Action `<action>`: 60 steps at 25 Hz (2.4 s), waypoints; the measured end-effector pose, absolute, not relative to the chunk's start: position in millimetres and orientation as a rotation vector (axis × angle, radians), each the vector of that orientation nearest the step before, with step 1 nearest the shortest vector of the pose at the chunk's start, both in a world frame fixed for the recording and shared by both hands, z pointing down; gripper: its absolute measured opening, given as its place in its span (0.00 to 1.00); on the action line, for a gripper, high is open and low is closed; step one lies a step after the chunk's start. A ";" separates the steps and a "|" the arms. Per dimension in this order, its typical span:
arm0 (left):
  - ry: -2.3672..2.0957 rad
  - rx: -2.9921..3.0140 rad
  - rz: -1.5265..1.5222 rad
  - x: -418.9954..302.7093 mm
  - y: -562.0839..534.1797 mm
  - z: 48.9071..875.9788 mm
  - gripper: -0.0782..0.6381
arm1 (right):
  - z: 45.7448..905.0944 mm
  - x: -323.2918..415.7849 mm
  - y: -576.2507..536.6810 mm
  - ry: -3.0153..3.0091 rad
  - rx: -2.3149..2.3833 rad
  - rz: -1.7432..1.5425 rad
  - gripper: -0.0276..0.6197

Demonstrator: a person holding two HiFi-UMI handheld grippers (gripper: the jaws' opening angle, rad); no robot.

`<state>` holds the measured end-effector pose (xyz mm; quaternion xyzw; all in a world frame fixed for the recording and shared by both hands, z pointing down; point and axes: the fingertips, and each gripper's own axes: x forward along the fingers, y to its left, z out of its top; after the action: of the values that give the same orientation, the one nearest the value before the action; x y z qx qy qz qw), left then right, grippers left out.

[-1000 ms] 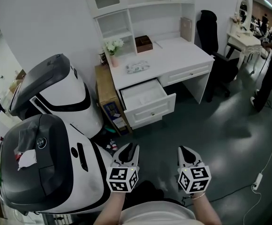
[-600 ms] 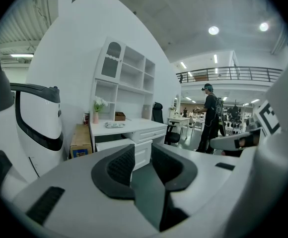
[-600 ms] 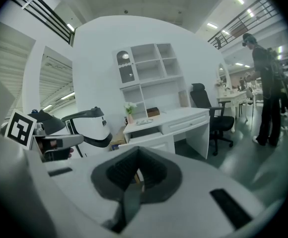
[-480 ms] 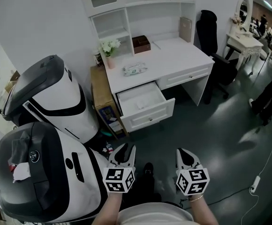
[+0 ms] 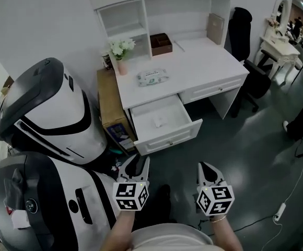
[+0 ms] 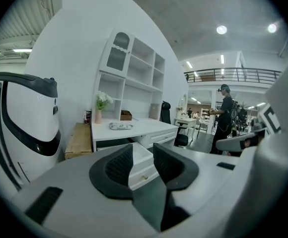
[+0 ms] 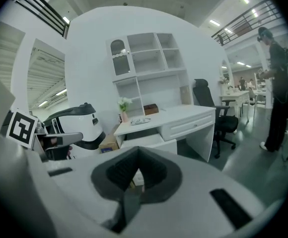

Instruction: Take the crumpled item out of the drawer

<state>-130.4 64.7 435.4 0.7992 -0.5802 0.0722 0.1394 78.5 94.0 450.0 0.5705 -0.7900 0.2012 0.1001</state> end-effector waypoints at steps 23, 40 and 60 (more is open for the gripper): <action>-1.632 2.323 0.200 -173.8 -101.1 433.0 0.30 | 440.3 32.6 -65.7 -2.291 1.717 0.575 0.05; -1.610 2.351 0.267 -161.6 -139.3 437.4 0.30 | 425.6 59.3 -105.5 -2.283 1.809 0.552 0.05; -1.502 2.332 0.470 -114.5 -221.8 474.1 0.30 | 433.2 100.7 -195.0 -2.284 1.815 0.621 0.05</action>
<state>-114.5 -221.8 474.1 0.8178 -0.5268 0.1647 0.1632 100.7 -195.0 433.2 0.6064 -0.7634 0.2076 0.0793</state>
